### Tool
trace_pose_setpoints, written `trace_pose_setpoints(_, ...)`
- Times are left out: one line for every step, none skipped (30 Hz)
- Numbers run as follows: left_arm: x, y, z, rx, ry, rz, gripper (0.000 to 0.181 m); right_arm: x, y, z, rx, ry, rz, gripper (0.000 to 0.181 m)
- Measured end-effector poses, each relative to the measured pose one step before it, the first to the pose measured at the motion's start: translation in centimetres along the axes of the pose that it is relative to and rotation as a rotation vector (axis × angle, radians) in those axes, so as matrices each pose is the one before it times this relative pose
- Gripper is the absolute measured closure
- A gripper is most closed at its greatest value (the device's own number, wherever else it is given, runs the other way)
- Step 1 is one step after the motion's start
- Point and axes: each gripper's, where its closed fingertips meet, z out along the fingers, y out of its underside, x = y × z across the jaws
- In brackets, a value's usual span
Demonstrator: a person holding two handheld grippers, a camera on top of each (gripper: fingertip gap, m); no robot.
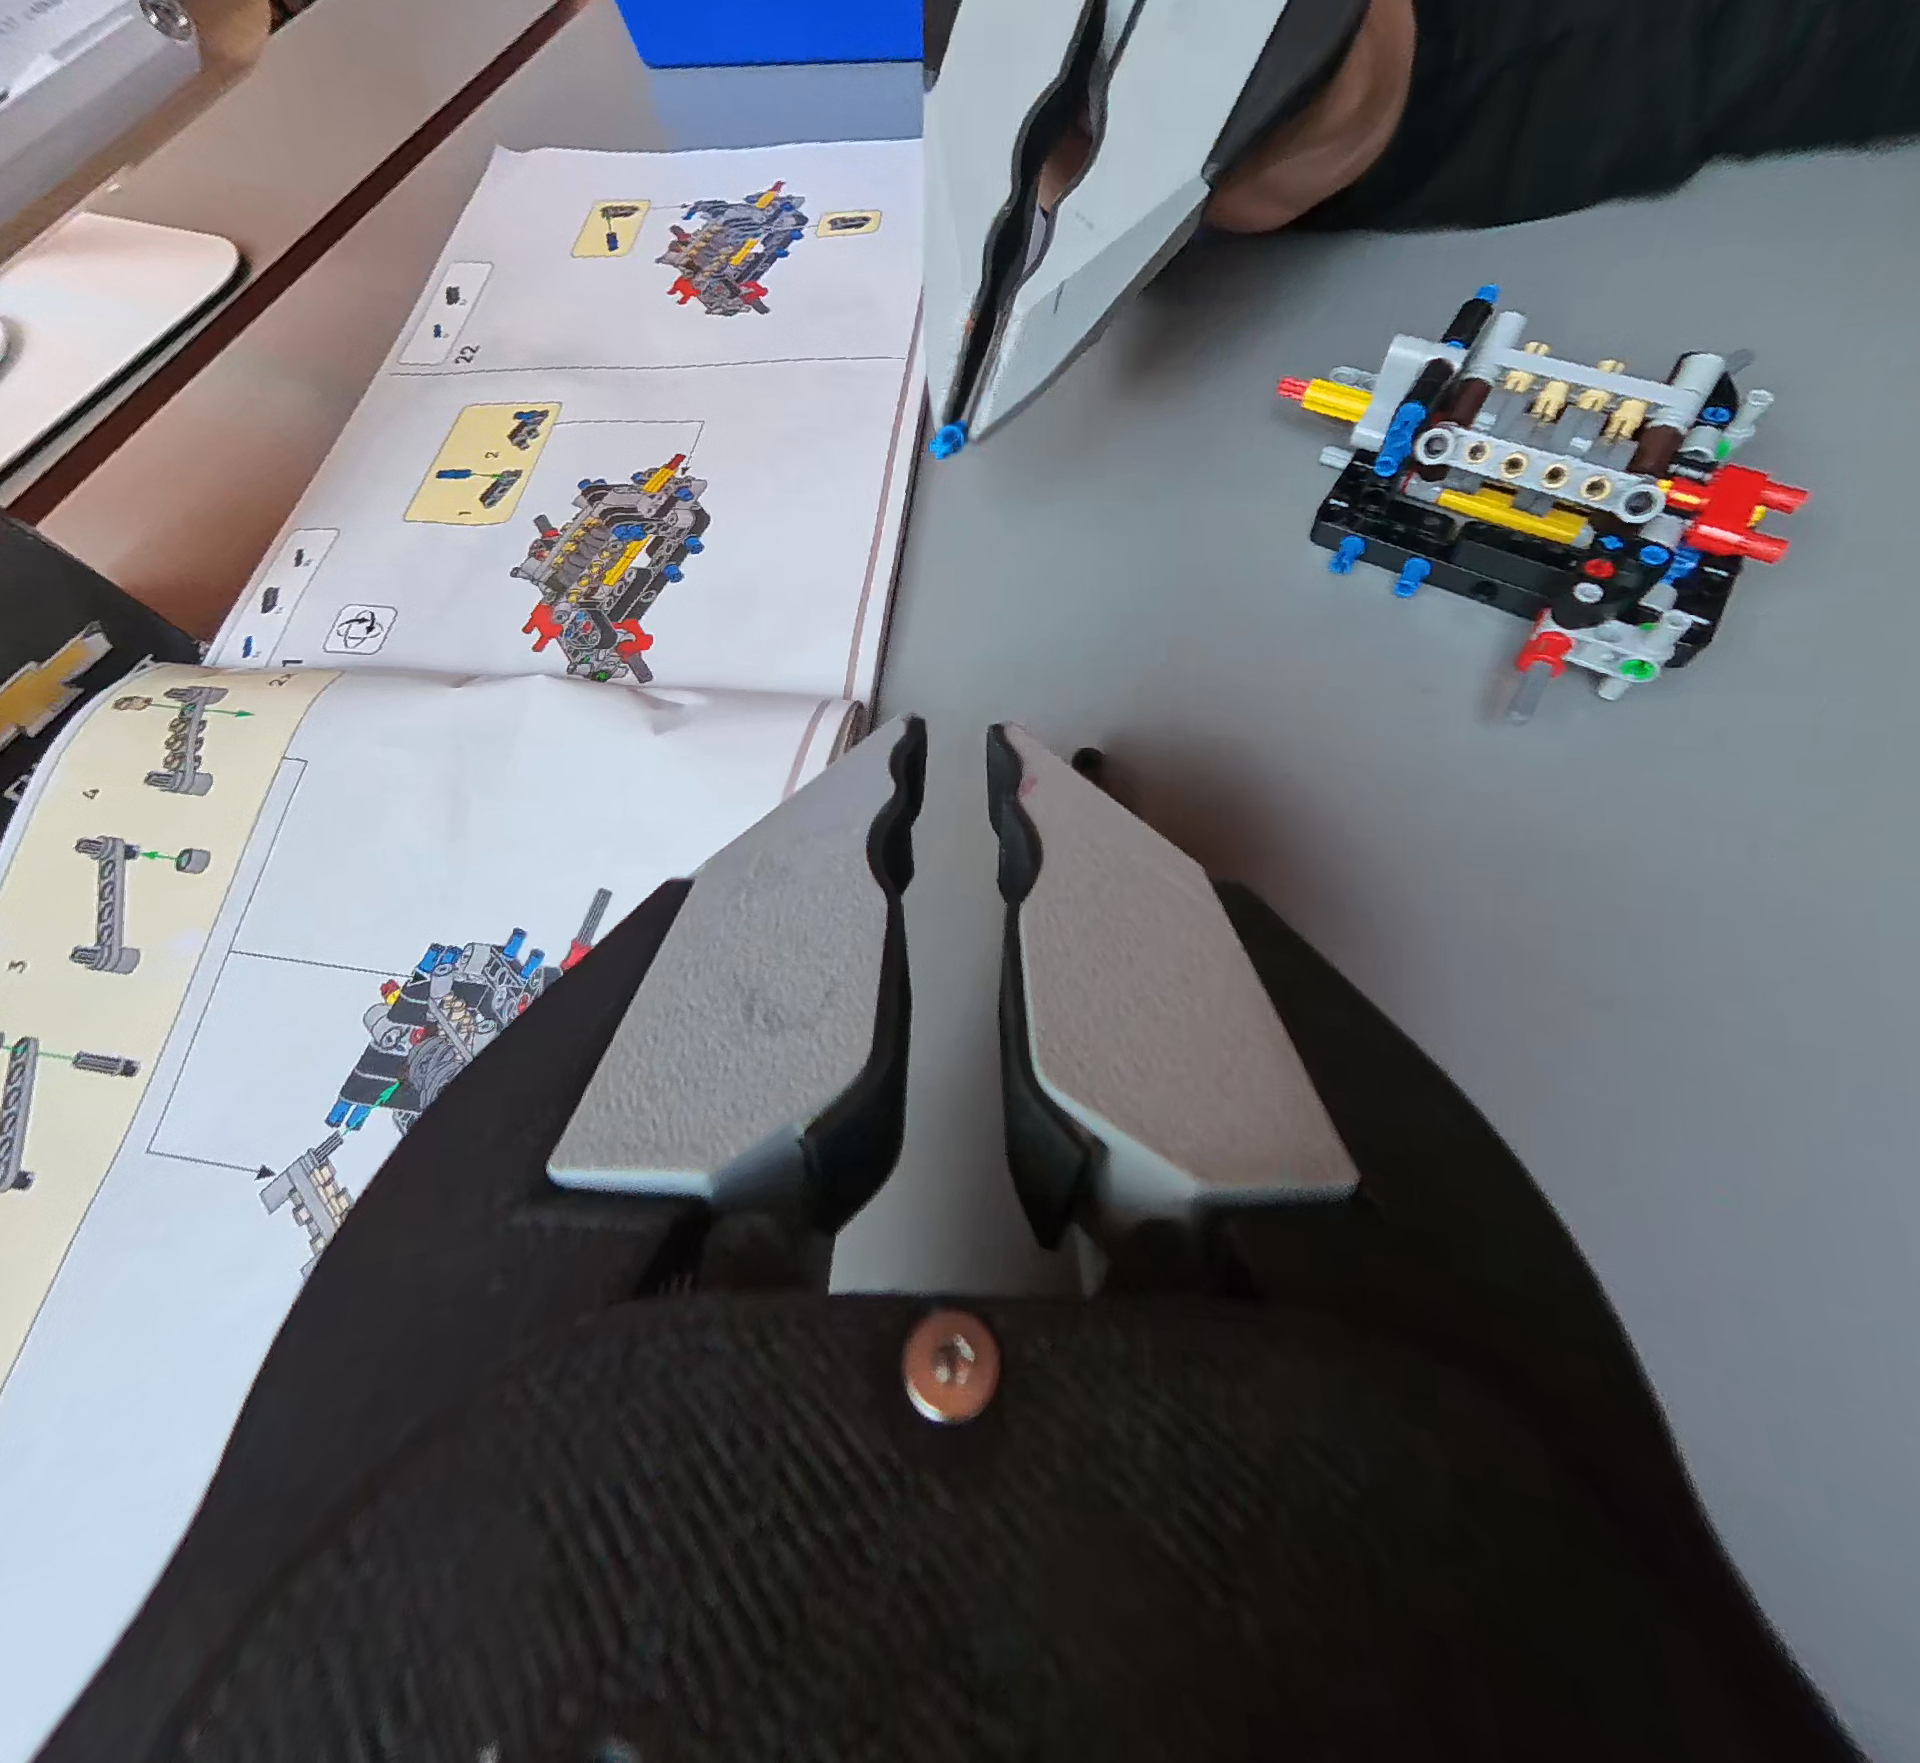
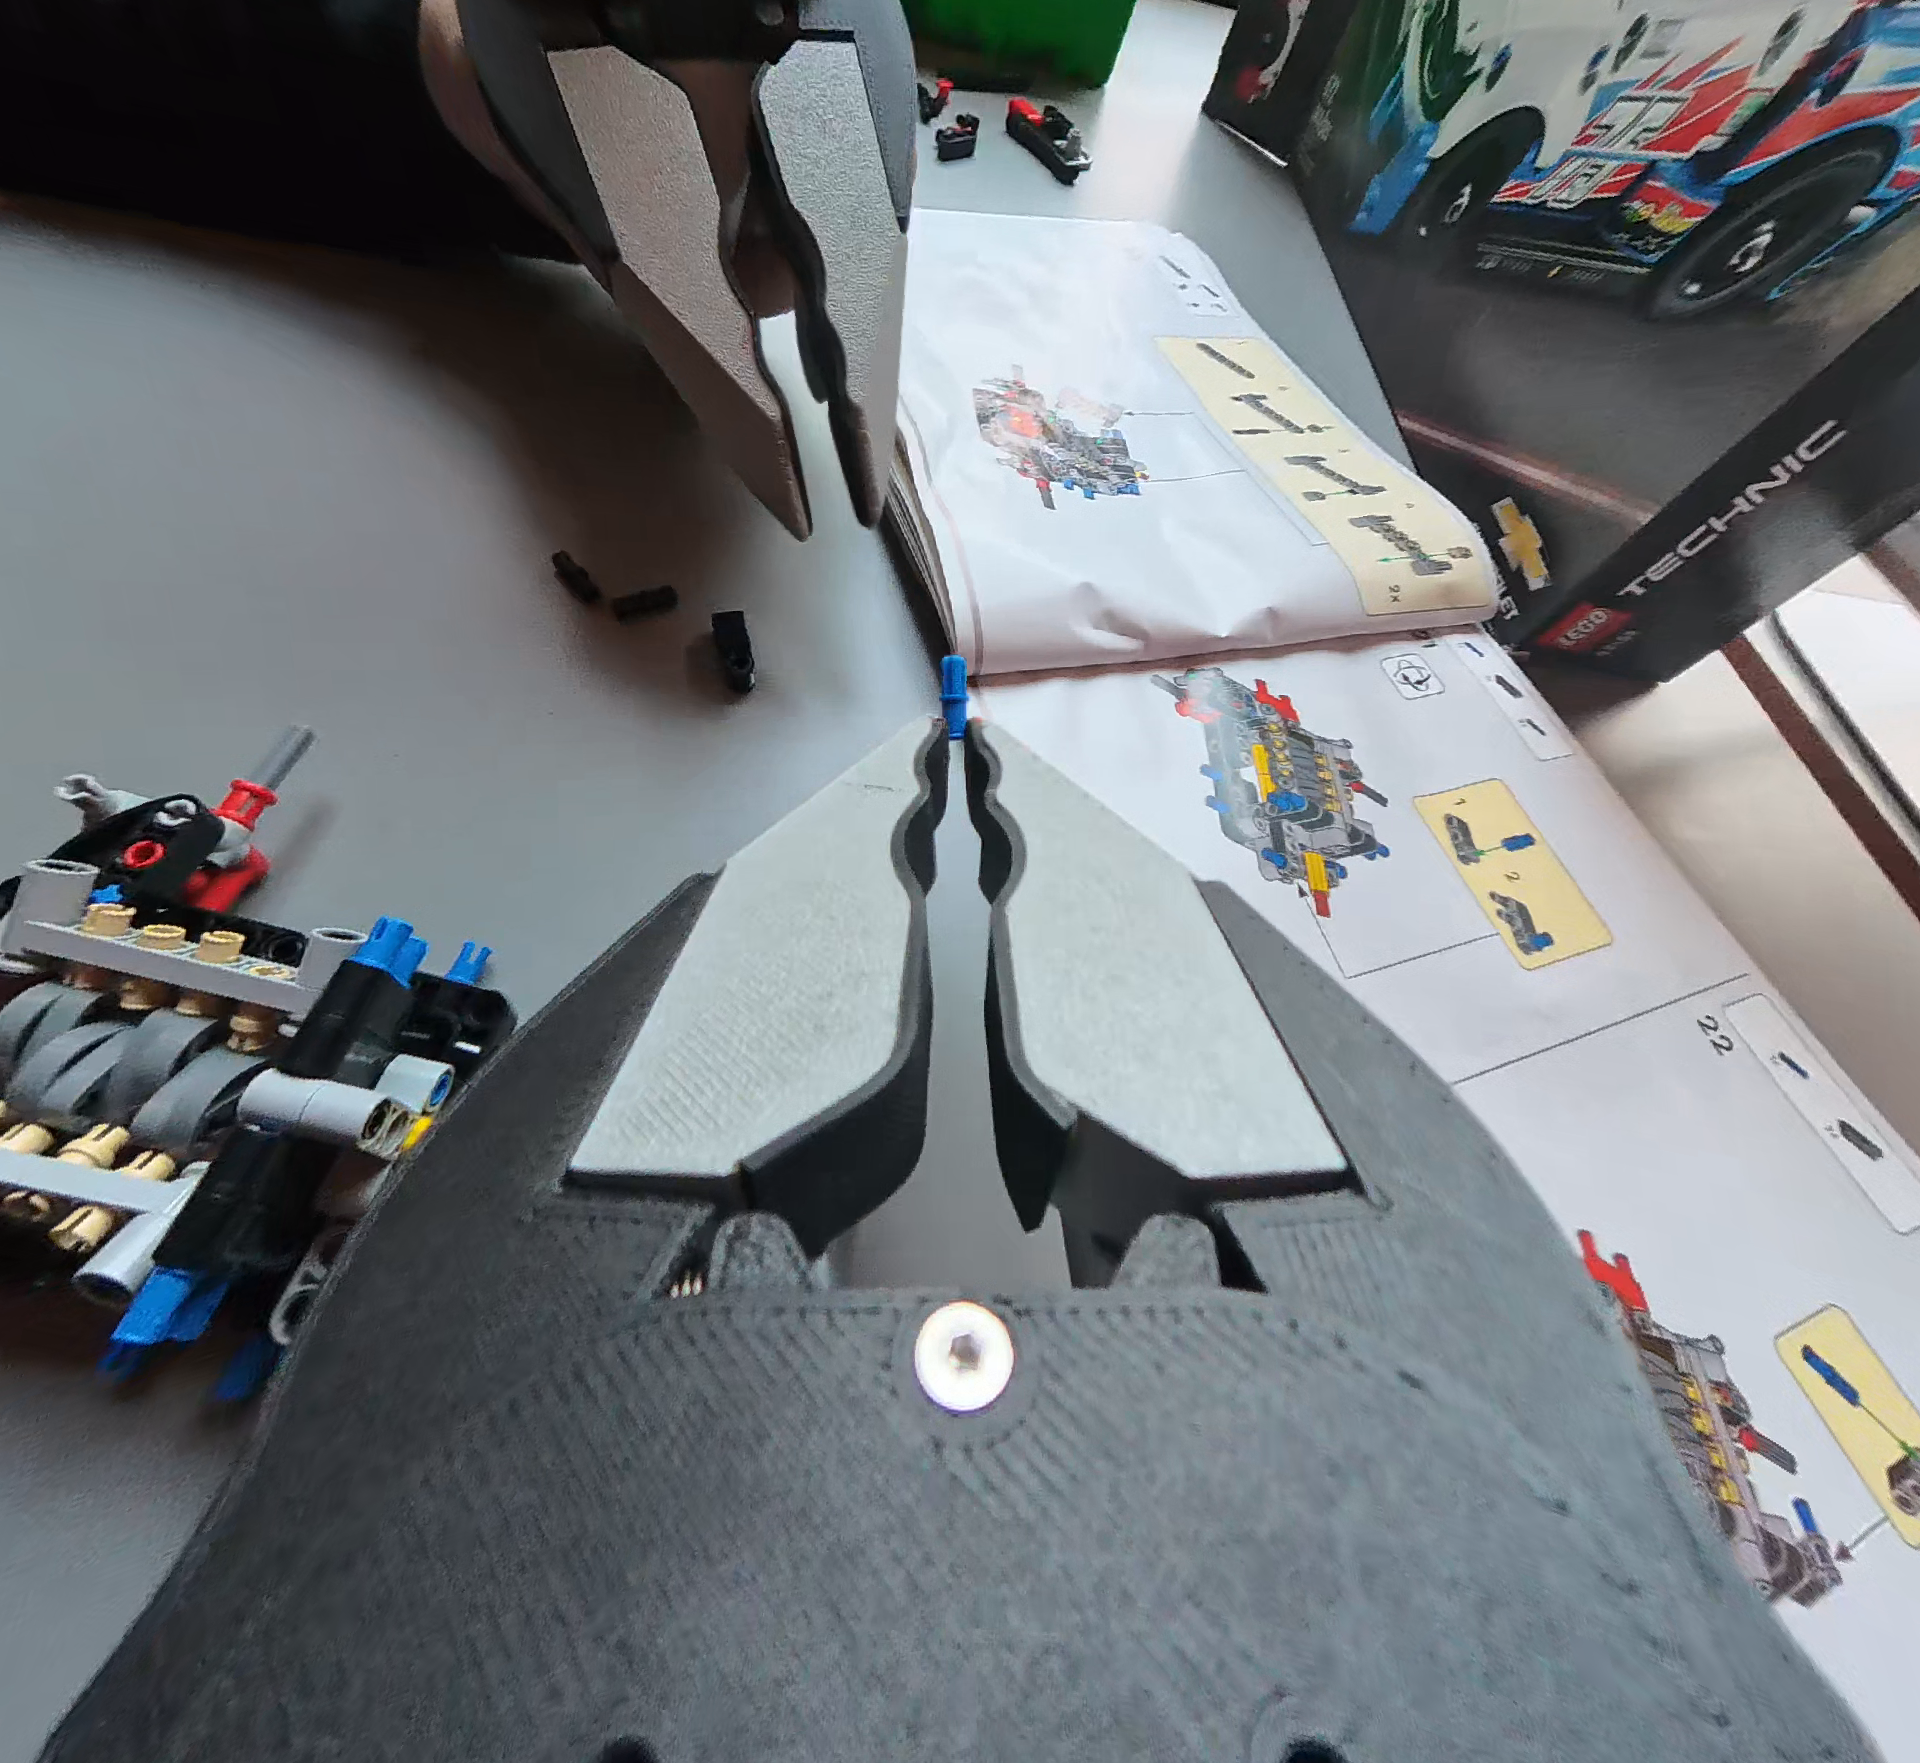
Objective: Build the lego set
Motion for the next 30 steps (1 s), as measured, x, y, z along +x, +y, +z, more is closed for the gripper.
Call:
trace_pose_setpoints(0.045,-0.009,0.023,0.0031,0.0074,-0.0094,0.173,0.069,0.06,0.027,-0.0057,0.0094,-0.0121,0.181)
trace_pose_setpoints(0.059,-0.033,0.023,0.002,0.0074,-0.0129,0.172,0.003,0.121,0.065,-0.009,0.0111,-0.0245,0.181)
trace_pose_setpoints(0.042,-0.121,-0.01,0.0054,0.0046,-0.0125,0.173,-0.061,0.117,0.098,-0.0097,0.0105,-0.0268,0.181)
trace_pose_setpoints(0.119,-0.182,-0.027,0.0097,0.0079,-0.0103,0.173,-0.127,0.077,0.119,-0.0082,0.006,-0.0217,0.181)
trace_pose_setpoints(0.13,-0.177,-0.041,0.0086,0.0085,-0.0074,0.174,-0.097,0.039,0.135,-0.0084,0.0058,-0.0161,0.181)
trace_pose_setpoints(0.048,-0.143,-0.027,0.0066,0.0024,-0.0041,0.174,-0.07,0.02,0.121,-0.0058,0.0051,-0.0133,0.181)
trace_pose_setpoints(-0.039,-0.097,-0.03,0.0044,-0.0033,-0.0011,0.174,-0.098,-0.051,0.089,-0.0001,0.0,-0.0109,0.181)
trace_pose_setpoints(-0.088,-0.02,-0.034,0.0003,-0.0066,0.0022,0.175,-0.069,0.0,0.064,-0.0008,-0.0028,-0.0043,0.181)
trace_pose_setpoints(-0.086,-0.008,-0.028,-0.0002,-0.007,0.005,0.175,0.026,0.091,0.024,-0.0049,0.0001,0.0027,0.181)
trace_pose_setpoints(-0.011,-0.034,-0.036,0.0027,-0.0025,0.0054,0.176,0.08,0.022,-0.023,0.0014,-0.0001,0.0061,0.181)
trace_pose_setpoints(0.037,-0.038,-0.017,0.0035,0.0022,0.0005,0.177,0.087,-0.042,-0.058,0.0065,-0.0015,0.0096,0.181)
trace_pose_setpoints(0.057,-0.006,0.031,0.0014,0.0049,-0.0037,0.178,0.155,-0.045,-0.098,0.0073,0.0016,0.0104,0.181)
trace_pose_setpoints(0.037,0.0,0.049,0.0009,0.0048,-0.0028,0.178,0.233,0.0,-0.094,0.0052,0.0061,0.0103,0.181)
trace_pose_setpoints(0.033,-0.004,0.057,0.0019,0.0033,0.0011,0.179,0.214,0.009,-0.063,0.0038,0.0052,0.0119,0.181)
trace_pose_setpoints(-0.013,0.008,0.047,0.0021,-0.0013,0.0053,0.181,0.2,-0.014,-0.073,0.0042,0.0058,0.0112,0.181)
trace_pose_setpoints(-0.036,0.011,0.038,0.0033,-0.0035,0.0073,0.181,0.145,-0.048,-0.059,0.005,0.0043,0.0082,0.181)
trace_pose_setpoints(-0.023,-0.007,0.028,0.0032,-0.0023,0.0077,0.181,0.109,-0.027,-0.044,0.003,0.0057,0.0045,0.181)
trace_pose_setpoints(-0.028,-0.011,0.006,0.0015,-0.0023,0.007,0.181,0.115,0.014,-0.024,-0.0006,0.0091,0.0001,0.181)
trace_pose_setpoints(-0.026,-0.055,-0.005,0.003,-0.0025,0.0052,0.181,0.115,0.097,-0.022,-0.0051,0.01,-0.0021,0.181)
trace_pose_setpoints(0.047,-0.129,-0.019,0.0075,0.0015,0.0028,0.181,0.119,0.102,-0.02,-0.0057,0.0086,-0.0009,0.181)
trace_pose_setpoints(0.052,-0.197,-0.054,0.0122,0.0011,0.0043,0.181,0.121,0.065,-0.021,-0.0029,0.0088,0.0007,0.181)
trace_pose_setpoints(-0.17,-0.239,-0.086,0.014,-0.014,0.0078,0.181,0.176,0.038,-0.073,-0.0008,0.0119,0.0012,0.181)
trace_pose_setpoints(-0.257,-0.246,-0.129,0.0149,-0.0194,0.0115,0.181,0.197,0.048,-0.095,-0.0003,0.0125,0.0021,0.181)
trace_pose_setpoints(-0.194,-0.203,-0.144,0.0145,-0.0134,0.0103,0.181,0.196,0.029,-0.118,0.0011,0.0117,0.0043,0.181)
trace_pose_setpoints(-0.175,-0.16,-0.142,0.0128,-0.0103,0.0073,0.181,0.237,0.051,-0.124,-0.0001,0.0141,0.0063,0.181)
trace_pose_setpoints(-0.116,-0.19,-0.155,0.0133,-0.0064,0.0104,0.181,0.236,0.08,-0.126,-0.0014,0.0137,0.0068,0.181)
trace_pose_setpoints(-0.088,-0.176,-0.156,0.013,-0.0072,0.0111,0.181,0.193,0.039,-0.14,0.0005,0.0119,0.0077,0.181)
trace_pose_setpoints(-0.085,-0.144,-0.125,0.0103,-0.0095,0.0089,0.181,0.212,0.006,-0.173,0.0024,0.0142,0.0084,0.181)
trace_pose_setpoints(-0.06,-0.105,-0.1,0.0083,-0.0102,0.0075,0.181,0.22,0.016,-0.186,0.002,0.0165,0.0076,0.181)
trace_pose_setpoints(-0.021,-0.095,-0.065,0.0067,-0.0096,0.0059,0.181,0.159,0.007,-0.183,0.0017,0.014,0.0077,0.181)
